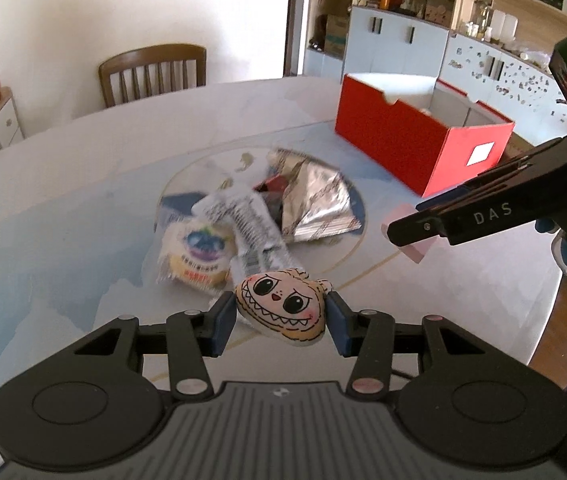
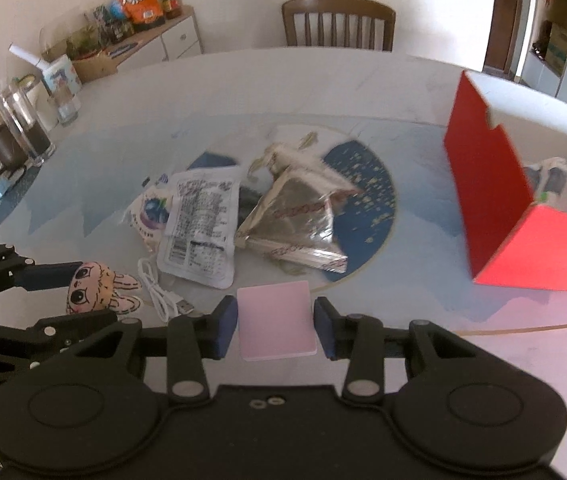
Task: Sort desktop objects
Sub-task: 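Grasp the cartoon plush with left tool while right tool grasps pink note pad, then carry plush and pink pad over the red box with both tools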
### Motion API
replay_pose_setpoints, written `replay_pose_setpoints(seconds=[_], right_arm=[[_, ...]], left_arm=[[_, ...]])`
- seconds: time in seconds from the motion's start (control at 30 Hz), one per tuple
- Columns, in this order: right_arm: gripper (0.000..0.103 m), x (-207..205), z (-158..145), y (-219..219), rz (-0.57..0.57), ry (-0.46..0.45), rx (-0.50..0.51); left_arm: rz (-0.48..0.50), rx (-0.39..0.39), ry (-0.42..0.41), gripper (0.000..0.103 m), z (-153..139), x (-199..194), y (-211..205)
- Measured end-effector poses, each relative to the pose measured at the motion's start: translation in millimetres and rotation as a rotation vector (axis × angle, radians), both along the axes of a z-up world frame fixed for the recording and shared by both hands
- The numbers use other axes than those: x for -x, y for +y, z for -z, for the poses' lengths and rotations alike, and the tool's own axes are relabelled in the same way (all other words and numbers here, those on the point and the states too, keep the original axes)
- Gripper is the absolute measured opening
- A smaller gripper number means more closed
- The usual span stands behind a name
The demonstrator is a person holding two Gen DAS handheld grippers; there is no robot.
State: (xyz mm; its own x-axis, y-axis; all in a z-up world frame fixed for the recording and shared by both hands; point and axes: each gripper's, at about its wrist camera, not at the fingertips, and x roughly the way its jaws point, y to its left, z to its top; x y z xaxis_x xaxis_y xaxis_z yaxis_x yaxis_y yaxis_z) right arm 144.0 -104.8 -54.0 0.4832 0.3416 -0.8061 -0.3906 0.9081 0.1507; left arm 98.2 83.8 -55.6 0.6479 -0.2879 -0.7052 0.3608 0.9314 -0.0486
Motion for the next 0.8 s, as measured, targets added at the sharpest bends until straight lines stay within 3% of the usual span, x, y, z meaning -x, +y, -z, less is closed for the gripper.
replay_pose_setpoints(seconds=[0.4, 0.8], right_arm=[[0.041, 2, -34, -45, 0.061, -0.085, -0.031], [0.041, -10, -59, -107, 0.122, -0.145, -0.048]], left_arm=[[0.054, -0.012, -0.065, 0.048, -32, -15, -44], [0.148, -0.007, -0.132, 0.048, -60, -41, -119]])
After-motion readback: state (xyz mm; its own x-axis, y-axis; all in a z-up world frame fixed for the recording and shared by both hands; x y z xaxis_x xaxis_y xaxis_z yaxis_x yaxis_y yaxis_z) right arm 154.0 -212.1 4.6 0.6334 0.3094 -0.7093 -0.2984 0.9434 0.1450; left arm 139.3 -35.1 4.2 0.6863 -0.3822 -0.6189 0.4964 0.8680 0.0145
